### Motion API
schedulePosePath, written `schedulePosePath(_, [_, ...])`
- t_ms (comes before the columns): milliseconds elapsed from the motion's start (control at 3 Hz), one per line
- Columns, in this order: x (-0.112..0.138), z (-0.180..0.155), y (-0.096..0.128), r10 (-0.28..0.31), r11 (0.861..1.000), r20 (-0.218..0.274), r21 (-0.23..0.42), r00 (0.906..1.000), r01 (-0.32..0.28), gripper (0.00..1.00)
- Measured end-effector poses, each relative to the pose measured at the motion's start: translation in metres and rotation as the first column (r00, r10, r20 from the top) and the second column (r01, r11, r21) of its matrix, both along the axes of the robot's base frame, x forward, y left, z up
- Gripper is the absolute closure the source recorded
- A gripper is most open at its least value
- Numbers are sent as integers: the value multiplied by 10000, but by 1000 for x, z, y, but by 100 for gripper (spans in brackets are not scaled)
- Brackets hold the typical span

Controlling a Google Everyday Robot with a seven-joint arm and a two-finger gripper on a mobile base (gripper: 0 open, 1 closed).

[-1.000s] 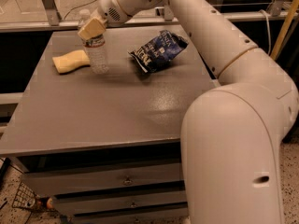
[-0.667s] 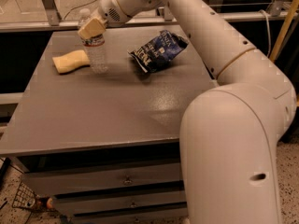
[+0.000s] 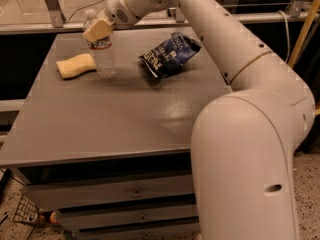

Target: Move water bottle near sponge

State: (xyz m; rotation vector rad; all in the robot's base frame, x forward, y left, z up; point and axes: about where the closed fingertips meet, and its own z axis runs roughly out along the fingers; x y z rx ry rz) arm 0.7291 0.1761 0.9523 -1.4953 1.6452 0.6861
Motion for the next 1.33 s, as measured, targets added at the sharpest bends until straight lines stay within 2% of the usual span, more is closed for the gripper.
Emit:
schedulePosePath(1000, [0,1,0,3,10000,-2,-1,10000,-3,8])
schedulePosePath(1333, [0,0,2,31,10000,-25,-7,10000,-31,0])
